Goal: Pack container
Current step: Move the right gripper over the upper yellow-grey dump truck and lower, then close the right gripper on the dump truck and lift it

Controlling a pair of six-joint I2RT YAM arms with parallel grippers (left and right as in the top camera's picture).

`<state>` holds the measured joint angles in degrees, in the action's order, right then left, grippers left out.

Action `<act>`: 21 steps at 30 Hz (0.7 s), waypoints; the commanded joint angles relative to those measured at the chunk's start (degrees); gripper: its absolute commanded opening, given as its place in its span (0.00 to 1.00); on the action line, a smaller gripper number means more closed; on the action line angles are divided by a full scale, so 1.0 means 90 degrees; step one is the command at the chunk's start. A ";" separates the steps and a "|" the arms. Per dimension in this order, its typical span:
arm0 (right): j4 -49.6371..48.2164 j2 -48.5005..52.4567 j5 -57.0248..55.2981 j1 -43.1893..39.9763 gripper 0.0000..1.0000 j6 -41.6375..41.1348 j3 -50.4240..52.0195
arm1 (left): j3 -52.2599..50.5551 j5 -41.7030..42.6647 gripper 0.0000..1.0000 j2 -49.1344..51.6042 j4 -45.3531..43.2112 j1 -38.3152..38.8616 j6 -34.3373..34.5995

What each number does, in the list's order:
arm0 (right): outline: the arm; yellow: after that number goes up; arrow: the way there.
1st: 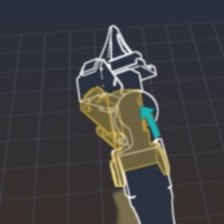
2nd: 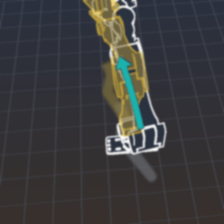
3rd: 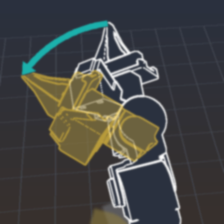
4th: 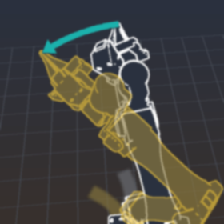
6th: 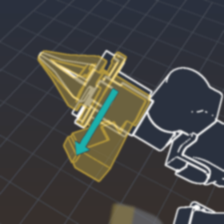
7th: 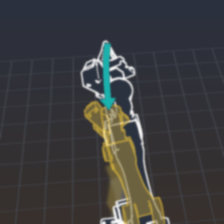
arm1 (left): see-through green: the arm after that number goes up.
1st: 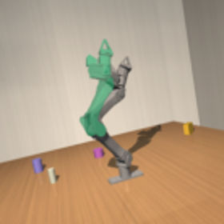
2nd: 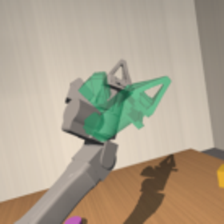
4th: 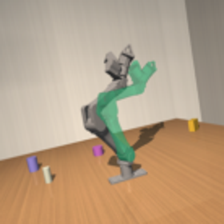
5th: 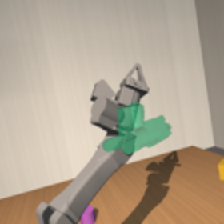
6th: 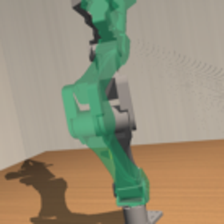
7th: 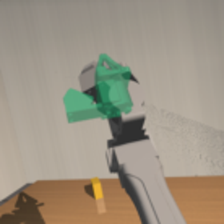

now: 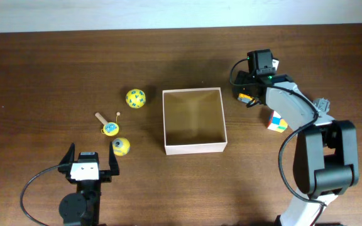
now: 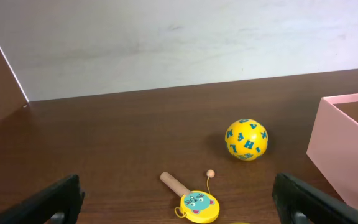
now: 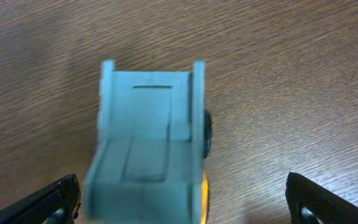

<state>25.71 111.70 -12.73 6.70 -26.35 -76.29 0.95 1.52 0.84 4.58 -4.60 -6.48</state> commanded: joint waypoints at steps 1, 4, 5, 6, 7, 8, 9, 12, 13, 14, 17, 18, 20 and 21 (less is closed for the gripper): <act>-0.0134 0.0143 0.0262 -0.0095 0.99 0.0044 -0.0085 | -0.0049 0.0063 0.99 -0.0019 0.0000 0.0024 -0.0102; -0.0301 0.0158 0.0347 -0.0092 0.96 0.0051 -0.0085 | -0.0049 0.0063 0.99 -0.0019 0.0000 0.0024 -0.0102; -0.0350 0.0158 0.0355 -0.0092 0.95 0.0078 -0.0085 | -0.0049 0.0063 0.99 -0.0019 0.0000 0.0024 -0.0102; -0.0393 0.0158 0.0393 -0.0092 0.95 0.0131 -0.0085 | -0.0049 0.0063 0.99 -0.0019 0.0000 0.0024 -0.0102; -0.0420 0.0158 0.0440 -0.0092 0.94 0.0202 -0.0085 | -0.0049 0.0063 0.99 -0.0019 0.0000 0.0024 -0.0102; -0.0437 0.0158 0.0461 -0.0092 0.94 0.0238 -0.0085 | -0.0049 0.0063 0.99 -0.0019 0.0000 0.0024 -0.0102; -0.0437 0.0158 0.0466 -0.0092 0.94 0.0238 -0.0085 | -0.0049 0.0063 0.99 -0.0019 0.0000 0.0024 -0.0102; -0.0425 0.0158 0.0515 -0.0092 0.93 0.0236 -0.0085 | -0.0049 0.0063 0.99 -0.0019 0.0000 0.0024 -0.0102; -0.0410 0.0158 0.0515 -0.0092 0.93 0.0233 -0.0085 | -0.0049 0.0063 0.99 -0.0019 0.0000 0.0024 -0.0102; -0.0408 0.0158 0.0512 -0.0092 0.92 0.0233 -0.0085 | -0.0049 0.0063 0.99 -0.0019 0.0000 0.0024 -0.0102; -0.0406 0.0158 0.0512 -0.0087 0.86 0.0233 -0.0085 | -0.0049 0.0063 0.99 -0.0019 0.0000 0.0024 -0.0102; -0.0408 0.0158 0.0512 -0.0087 0.83 0.0236 -0.0085 | -0.0049 0.0063 0.99 -0.0019 0.0000 0.0024 -0.0102; -0.0410 0.0158 0.0512 -0.0087 0.77 0.0233 -0.0085 | -0.0049 0.0063 0.99 -0.0019 0.0000 0.0024 -0.0102; -0.0410 0.0158 0.0512 -0.0087 0.74 0.0233 -0.0085 | -0.0049 0.0063 0.99 -0.0019 0.0000 0.0024 -0.0102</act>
<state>22.04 112.46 -8.45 6.02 -24.40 -76.29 0.95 1.52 0.84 4.58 -4.60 -6.48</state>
